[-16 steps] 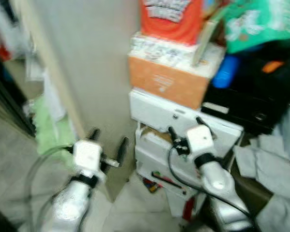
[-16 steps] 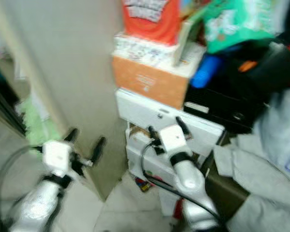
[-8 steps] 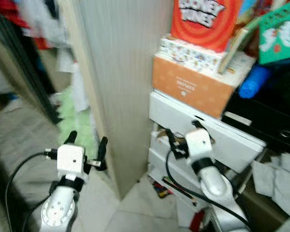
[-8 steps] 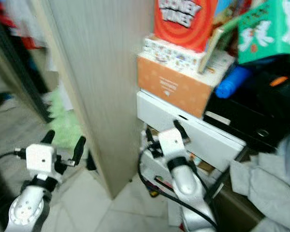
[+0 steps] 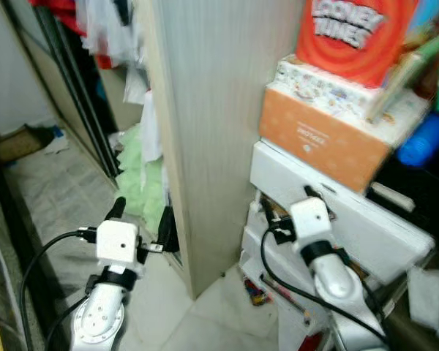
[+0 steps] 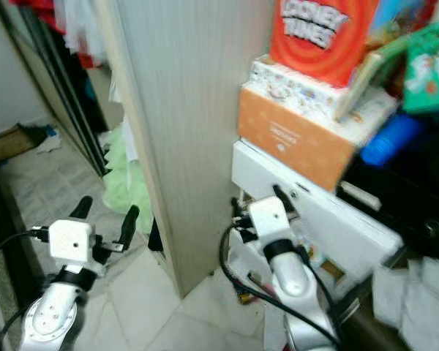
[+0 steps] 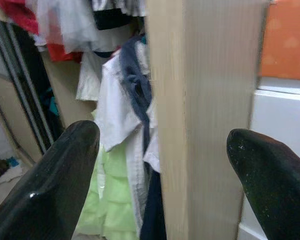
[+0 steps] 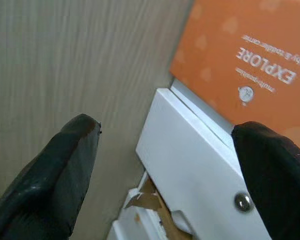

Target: Clean up the room

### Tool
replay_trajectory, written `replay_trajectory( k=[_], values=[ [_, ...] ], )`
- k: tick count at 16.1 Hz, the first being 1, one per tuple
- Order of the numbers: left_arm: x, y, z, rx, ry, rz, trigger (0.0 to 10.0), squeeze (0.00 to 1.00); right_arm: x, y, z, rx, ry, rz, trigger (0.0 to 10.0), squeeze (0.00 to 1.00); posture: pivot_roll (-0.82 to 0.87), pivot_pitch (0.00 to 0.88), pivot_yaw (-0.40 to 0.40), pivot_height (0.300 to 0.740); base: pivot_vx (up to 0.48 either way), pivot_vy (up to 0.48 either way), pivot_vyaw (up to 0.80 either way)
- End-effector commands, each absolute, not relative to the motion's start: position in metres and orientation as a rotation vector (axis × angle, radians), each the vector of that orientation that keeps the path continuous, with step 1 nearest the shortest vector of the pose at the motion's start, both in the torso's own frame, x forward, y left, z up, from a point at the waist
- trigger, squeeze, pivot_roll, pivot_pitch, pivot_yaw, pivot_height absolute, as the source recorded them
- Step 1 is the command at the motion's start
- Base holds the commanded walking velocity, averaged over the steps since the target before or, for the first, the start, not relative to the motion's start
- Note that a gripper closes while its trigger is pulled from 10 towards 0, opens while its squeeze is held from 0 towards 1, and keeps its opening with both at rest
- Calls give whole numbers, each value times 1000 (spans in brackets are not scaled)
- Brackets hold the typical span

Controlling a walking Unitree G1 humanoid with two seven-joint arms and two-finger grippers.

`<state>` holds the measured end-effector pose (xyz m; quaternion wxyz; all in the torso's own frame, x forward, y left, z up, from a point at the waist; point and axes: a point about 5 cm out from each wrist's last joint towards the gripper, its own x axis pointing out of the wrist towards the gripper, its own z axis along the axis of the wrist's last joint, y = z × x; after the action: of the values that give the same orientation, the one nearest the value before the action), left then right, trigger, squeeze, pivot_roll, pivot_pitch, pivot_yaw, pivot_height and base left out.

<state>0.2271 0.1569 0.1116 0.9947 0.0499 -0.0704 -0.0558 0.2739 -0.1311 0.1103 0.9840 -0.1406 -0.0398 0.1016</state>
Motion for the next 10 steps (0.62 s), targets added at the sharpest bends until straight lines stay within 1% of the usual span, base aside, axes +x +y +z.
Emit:
replay_trajectory(
  k=[1, 10],
  values=[
    [228, 157, 113, 110, -151, -105, 10000, 0, 274, -128, 111, -273, -83, 212, 10000, 0, -15, 42, -43, 740, 0, 0, 488],
    [228, 157, 112, 102, -144, -95, 10000, 0, 273, -128, 110, -275, -76, 220, 10000, 0, -16, 59, -46, 740, 0, 0, 449]
  ],
)
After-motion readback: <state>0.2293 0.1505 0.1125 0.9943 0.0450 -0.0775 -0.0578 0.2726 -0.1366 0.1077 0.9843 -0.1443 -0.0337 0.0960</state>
